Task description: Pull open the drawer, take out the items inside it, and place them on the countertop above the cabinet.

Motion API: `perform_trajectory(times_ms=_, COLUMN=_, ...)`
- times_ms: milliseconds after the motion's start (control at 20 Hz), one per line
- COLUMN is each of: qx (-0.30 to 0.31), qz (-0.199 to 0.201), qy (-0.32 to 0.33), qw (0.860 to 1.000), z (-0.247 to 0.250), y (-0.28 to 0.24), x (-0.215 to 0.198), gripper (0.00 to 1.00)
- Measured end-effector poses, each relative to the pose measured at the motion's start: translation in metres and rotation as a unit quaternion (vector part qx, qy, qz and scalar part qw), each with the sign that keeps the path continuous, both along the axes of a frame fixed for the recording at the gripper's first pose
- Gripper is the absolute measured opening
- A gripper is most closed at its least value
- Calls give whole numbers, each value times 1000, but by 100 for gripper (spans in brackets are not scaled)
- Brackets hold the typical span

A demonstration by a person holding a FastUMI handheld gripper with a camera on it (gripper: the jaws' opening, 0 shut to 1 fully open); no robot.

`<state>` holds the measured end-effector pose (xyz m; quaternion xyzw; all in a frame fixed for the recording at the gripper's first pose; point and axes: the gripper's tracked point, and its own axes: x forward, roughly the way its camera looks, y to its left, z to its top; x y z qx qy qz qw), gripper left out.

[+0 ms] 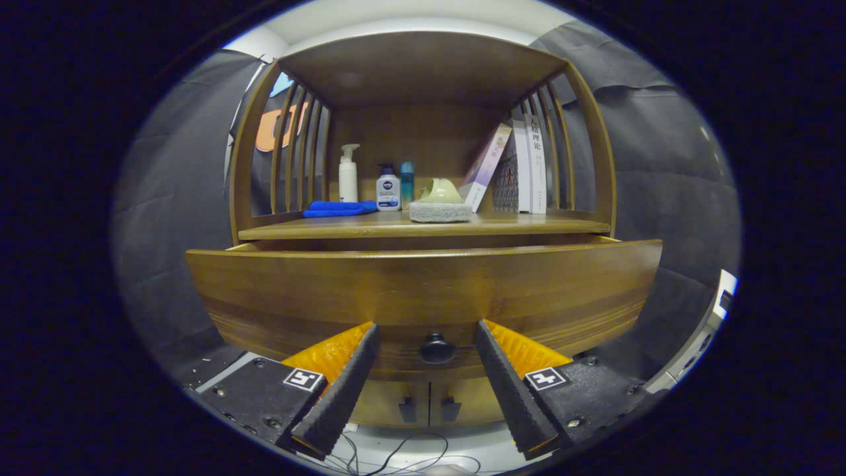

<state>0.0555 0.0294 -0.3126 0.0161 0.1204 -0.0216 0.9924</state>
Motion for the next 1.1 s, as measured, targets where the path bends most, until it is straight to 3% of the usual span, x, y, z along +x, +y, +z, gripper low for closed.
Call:
perform_trajectory(times_ms=750, qx=-12, qz=-2, qy=3, qw=1000, z=3, y=2, x=63, gripper=97)
perform_trajectory(times_ms=1100, qx=-12, qz=1, qy=3, qw=1000, z=2, y=0, x=73, gripper=96)
